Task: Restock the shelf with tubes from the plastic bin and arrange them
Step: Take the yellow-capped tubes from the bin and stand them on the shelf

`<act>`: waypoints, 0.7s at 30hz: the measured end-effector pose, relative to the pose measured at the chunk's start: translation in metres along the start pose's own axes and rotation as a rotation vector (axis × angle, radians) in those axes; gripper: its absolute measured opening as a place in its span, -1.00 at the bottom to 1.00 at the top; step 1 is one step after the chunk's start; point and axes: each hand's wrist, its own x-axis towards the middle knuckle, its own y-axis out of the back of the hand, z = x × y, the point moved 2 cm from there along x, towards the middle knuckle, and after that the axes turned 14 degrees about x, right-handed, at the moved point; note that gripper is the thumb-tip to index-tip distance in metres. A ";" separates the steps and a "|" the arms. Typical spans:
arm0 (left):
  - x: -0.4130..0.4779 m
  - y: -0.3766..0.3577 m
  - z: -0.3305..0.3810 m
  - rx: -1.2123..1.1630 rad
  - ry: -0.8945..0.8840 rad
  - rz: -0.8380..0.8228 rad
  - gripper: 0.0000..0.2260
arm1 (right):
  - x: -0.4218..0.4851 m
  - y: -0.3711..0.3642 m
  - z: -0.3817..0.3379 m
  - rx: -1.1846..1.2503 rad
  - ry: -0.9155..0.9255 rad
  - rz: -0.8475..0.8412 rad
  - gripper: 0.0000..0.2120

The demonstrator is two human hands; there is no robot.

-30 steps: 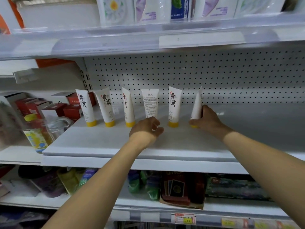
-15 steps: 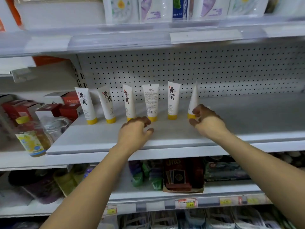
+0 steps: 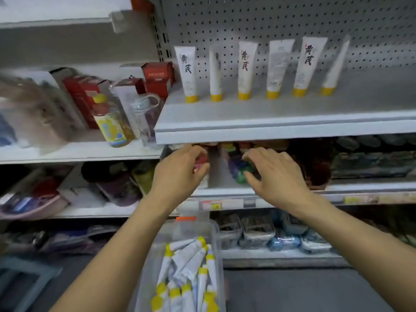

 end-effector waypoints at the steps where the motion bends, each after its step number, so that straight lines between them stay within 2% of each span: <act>1: -0.016 -0.007 -0.013 -0.004 0.025 -0.047 -0.75 | -0.007 -0.018 -0.014 0.029 -0.004 -0.053 -0.71; 7: -0.109 -0.077 -0.082 -0.094 0.177 -0.412 -0.72 | -0.044 -0.129 -0.066 0.144 -0.111 -0.475 -0.71; 14: -0.200 -0.193 -0.112 -0.281 0.376 -0.887 -0.73 | -0.095 -0.272 -0.065 0.246 -0.190 -0.949 -0.70; 18: -0.247 -0.259 -0.112 -0.297 0.414 -1.056 -0.72 | -0.130 -0.348 -0.057 0.323 -0.317 -1.130 -0.71; 21: -0.268 -0.306 -0.112 -0.276 0.383 -1.124 -0.63 | -0.153 -0.399 -0.055 0.340 -0.443 -1.207 -0.69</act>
